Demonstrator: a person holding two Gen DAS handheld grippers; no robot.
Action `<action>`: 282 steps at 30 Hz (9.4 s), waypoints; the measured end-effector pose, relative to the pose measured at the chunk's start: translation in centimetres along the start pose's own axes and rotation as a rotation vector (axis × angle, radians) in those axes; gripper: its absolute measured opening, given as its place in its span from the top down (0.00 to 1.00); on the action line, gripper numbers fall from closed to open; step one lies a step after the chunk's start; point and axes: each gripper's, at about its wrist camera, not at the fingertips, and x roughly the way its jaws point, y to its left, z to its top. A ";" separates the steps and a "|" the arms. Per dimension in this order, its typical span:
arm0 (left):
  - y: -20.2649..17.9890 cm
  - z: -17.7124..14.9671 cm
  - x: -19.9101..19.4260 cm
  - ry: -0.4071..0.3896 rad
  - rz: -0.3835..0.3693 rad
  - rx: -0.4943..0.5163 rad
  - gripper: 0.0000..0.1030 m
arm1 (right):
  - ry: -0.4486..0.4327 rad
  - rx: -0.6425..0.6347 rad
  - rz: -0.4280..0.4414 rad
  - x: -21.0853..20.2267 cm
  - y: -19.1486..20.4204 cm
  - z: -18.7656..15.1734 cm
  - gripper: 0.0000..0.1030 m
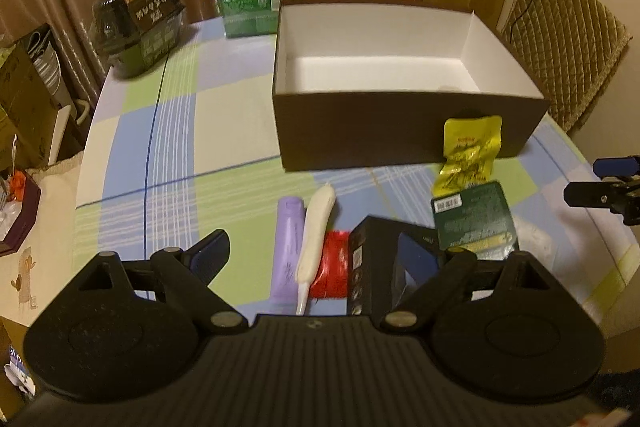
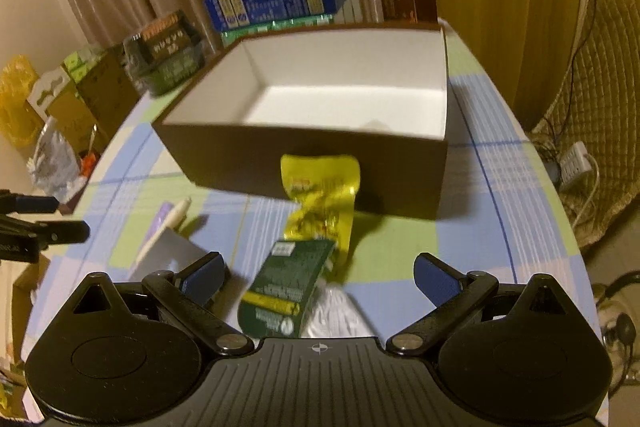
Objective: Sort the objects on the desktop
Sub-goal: 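Withdraw both grippers from the box back toward the remaining items, then grasp the white toothbrush with the left gripper while the right gripper grasps the yellow packet, then carry toothbrush and yellow packet into the box and release both, then withdraw both grippers from the box toward the items on the table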
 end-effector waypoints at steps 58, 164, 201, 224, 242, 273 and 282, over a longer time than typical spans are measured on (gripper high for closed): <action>3.2 -2.8 11.9 0.183 -0.225 0.077 0.78 | 0.136 0.183 -0.145 3.1 -1.0 -3.5 0.04; 8.3 0.4 8.2 0.026 -0.002 -0.058 0.85 | -0.101 -0.094 0.017 8.4 1.8 1.0 0.97; -0.4 12.1 5.1 -0.210 -0.180 0.087 0.85 | -0.233 0.035 0.095 3.7 -2.4 8.8 0.97; -6.8 18.4 18.3 -0.010 -0.222 0.031 0.85 | -0.037 0.142 0.133 14.0 -6.8 14.4 0.97; -7.3 18.1 23.7 0.157 -0.176 -0.002 0.84 | 0.075 0.154 0.155 18.2 -7.3 14.7 0.97; -5.1 17.8 18.7 0.067 -0.105 0.069 0.27 | 0.023 -0.041 0.021 14.9 -4.6 14.9 0.03; -4.9 16.9 16.4 0.047 -0.079 0.088 0.16 | -0.008 -0.058 -0.026 12.5 -3.9 14.4 0.02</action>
